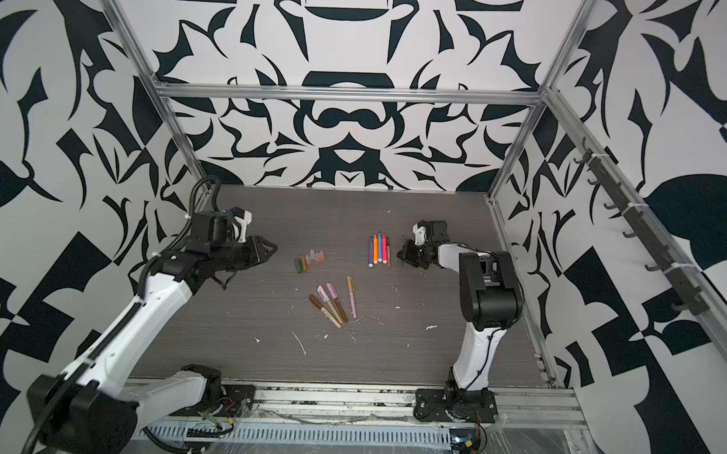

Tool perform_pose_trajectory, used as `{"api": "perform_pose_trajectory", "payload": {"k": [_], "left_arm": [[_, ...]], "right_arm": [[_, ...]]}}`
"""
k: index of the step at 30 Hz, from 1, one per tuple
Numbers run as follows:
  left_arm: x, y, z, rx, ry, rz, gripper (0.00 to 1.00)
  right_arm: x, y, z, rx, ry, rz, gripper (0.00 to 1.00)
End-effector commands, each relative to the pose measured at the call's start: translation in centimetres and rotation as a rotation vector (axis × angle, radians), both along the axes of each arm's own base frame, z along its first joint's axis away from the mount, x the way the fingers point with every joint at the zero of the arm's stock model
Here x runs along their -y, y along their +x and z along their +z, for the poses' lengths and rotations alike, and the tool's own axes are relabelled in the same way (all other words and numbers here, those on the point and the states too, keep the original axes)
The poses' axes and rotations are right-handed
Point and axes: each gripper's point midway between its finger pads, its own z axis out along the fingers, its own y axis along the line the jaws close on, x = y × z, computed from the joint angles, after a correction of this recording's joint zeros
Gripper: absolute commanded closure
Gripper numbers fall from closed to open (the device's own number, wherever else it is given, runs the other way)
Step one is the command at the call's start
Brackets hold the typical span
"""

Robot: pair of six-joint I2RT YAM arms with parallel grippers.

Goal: Open the pen caps
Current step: 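Lay the uncapped green fountain pen beside the tan pen with the right gripper, then move the right gripper to the bundle and grasp the tan-capped pink pen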

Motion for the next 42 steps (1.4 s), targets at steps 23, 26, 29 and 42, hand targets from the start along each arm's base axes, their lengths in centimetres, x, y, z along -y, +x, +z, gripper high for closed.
{"api": "perform_pose_trajectory", "payload": {"k": [23,26,29,42], "left_arm": [[-4.2,-8.3,0.8,0.048,0.093,0.080,0.61],[-4.3,-8.5,1.5,0.093,0.078,0.088,0.60],[-4.4,-8.5,1.5,0.096,0.080,0.091,0.60],[-4.0,-8.3,2.1,0.126,0.059,0.077,0.60]], "right_arm": [[-1.4,-0.5,3.9,0.029,0.125,0.016,0.59],[-1.8,-3.1,5.6,0.051,0.120,0.023,0.60],[-3.4,-7.8,6.3,0.063,0.030,0.075,0.62],[-12.1,-19.7,2.8,0.111,-0.438,0.364,0.70]]}}
